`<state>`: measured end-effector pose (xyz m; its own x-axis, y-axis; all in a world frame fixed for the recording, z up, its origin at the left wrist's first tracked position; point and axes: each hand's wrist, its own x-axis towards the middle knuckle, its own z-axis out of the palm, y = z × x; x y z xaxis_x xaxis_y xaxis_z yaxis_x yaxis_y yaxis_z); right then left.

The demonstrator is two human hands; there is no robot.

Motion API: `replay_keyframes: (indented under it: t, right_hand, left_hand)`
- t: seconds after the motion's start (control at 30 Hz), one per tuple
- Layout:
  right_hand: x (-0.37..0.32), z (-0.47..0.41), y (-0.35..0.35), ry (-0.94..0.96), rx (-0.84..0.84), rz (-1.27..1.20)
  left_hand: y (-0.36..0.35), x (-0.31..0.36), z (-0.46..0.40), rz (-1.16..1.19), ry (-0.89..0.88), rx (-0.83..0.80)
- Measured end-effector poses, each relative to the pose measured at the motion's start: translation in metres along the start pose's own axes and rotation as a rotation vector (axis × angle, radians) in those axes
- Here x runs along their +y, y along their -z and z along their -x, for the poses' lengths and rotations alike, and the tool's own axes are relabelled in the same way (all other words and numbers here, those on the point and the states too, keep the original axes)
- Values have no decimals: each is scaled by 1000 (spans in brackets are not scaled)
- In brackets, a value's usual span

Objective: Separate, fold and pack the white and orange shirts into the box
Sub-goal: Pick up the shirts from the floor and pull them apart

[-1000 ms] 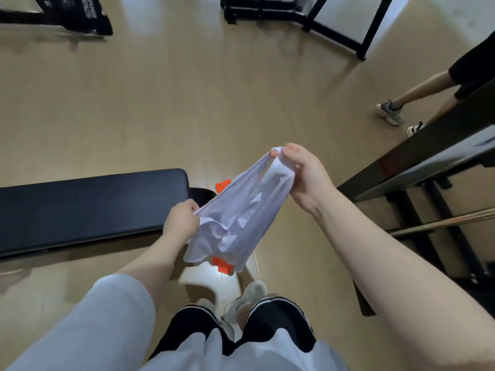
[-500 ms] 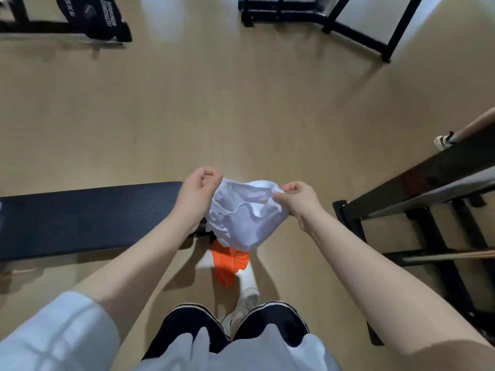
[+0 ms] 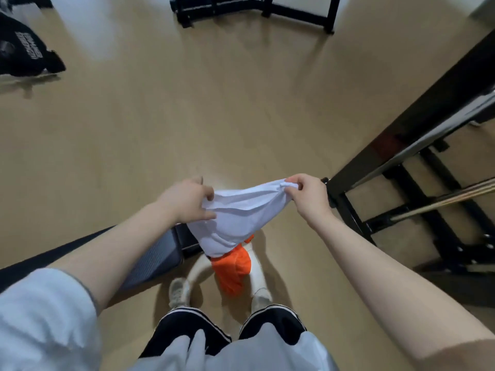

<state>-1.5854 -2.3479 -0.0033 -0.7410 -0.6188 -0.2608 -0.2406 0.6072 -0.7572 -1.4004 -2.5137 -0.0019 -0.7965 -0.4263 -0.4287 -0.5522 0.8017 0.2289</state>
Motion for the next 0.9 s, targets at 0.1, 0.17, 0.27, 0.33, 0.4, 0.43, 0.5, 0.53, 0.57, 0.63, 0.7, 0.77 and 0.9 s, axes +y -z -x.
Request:
replay_keyframes:
  t: [0.1, 0.17, 0.27, 0.33, 0.4, 0.43, 0.5, 0.53, 0.57, 0.63, 0.7, 0.77, 0.9]
  right_hand:
    - [2, 7, -17, -39, 137, 72]
    - [3, 16, -35, -100, 187, 97]
    - [4, 32, -66, -165, 252, 90]
    - [-2, 46, -83, -219, 318, 76]
    - [-7, 61, -96, -257, 346, 70]
    - [-9, 68, -101, -262, 353, 47]
    - [-14, 81, -107, -283, 365, -74]
    - [-16, 87, -109, -298, 377, -145]
    - [-16, 91, -111, -305, 395, -205]
    - [-16, 95, -115, -308, 430, -275]
    - [-15, 98, -118, -319, 446, -282]
    - [-12, 99, -121, -343, 441, -283]
    - [-1, 99, -131, -373, 411, -281]
  left_hand:
    - [3, -24, -12, -312, -14, -78]
    - [4, -42, -17, -407, -49, -97]
    - [2, -70, -20, -352, -159, -122]
    - [0, -85, -17, -256, -241, -113]
    - [-3, -97, -9, -165, -299, -69]
    - [-4, -100, -4, -78, -319, -47]
    - [2, -102, 4, 159, -350, 9]
    - [7, -101, 10, 280, -336, 12]
    - [12, -101, 15, 384, -313, -3]
    - [18, -101, 20, 502, -252, -27]
    - [18, -106, 21, 351, -241, -20]
    - [17, -111, 16, -117, -282, 3]
    - [13, -111, 4, -270, -251, 22]
